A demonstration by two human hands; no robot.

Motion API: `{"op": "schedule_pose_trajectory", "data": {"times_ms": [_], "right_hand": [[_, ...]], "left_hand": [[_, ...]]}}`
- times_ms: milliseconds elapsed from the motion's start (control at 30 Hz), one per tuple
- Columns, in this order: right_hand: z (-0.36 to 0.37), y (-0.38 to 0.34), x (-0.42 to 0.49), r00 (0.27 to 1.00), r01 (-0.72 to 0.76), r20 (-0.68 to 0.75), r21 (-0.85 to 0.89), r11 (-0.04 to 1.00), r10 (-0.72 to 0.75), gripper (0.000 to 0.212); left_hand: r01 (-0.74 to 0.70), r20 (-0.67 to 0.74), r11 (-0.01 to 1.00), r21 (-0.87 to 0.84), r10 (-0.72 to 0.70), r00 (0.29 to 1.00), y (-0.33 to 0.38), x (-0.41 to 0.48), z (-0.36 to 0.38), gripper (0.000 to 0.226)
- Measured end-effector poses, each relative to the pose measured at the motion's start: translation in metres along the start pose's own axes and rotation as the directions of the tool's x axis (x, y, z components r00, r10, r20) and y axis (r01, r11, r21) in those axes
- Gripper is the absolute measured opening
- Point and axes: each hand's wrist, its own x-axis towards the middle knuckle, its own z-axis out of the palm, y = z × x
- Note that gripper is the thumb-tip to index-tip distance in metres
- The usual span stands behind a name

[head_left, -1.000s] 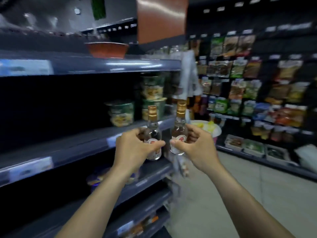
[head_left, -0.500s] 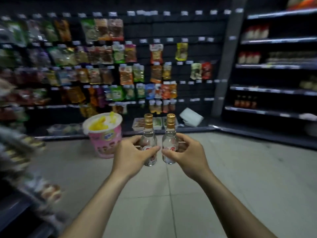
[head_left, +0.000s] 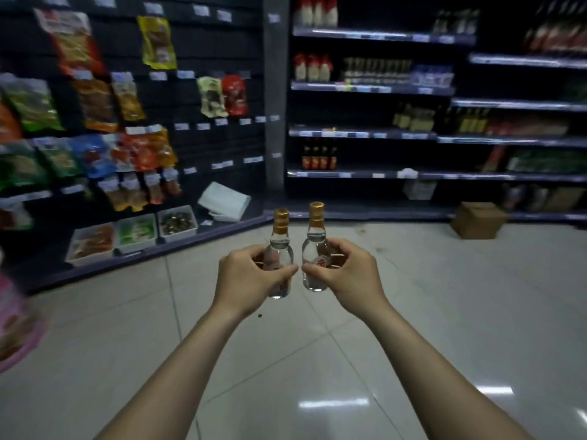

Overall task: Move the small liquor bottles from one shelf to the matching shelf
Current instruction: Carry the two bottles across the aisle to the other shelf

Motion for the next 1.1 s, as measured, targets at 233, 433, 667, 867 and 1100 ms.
{"op": "schedule_pose_trajectory", "data": {"times_ms": [233, 433, 667, 867, 1100], "right_hand": [[-0.09, 0.09, 0.149, 0.979, -0.119, -0.175, -0.05, 0.992, 0.108, 0.039], [-0.168, 0.184, 0.282, 0.96, -0.142, -0.255, -0.077, 0.987, 0.119, 0.039], [-0.274, 0.273, 0.456, 0.963, -0.134, -0.248, -0.088, 0.987, 0.109, 0.039], [-0.341, 0.337, 0.593, 0.962, -0.125, -0.251, -0.059, 0.99, 0.106, 0.041], [-0.388, 0.434, 0.785, 0.957, -0.131, -0.264, -0.033, 0.991, 0.118, 0.036]], "left_hand": [[-0.018, 0.111, 0.997, -0.078, 0.026, 0.993, 0.024, 0.168, 0.124, 0.043], [-0.014, 0.149, 0.996, -0.088, 0.027, 0.988, 0.038, 0.309, 0.242, 0.036], [0.026, 0.152, 0.988, -0.153, -0.003, 0.988, 0.084, 0.469, 0.379, 0.026], [0.009, 0.112, 0.983, -0.186, 0.012, 0.994, 0.111, 0.598, 0.476, 0.029], [0.01, 0.099, 0.976, -0.219, 0.012, 0.995, 0.117, 0.776, 0.61, 0.029]]}}
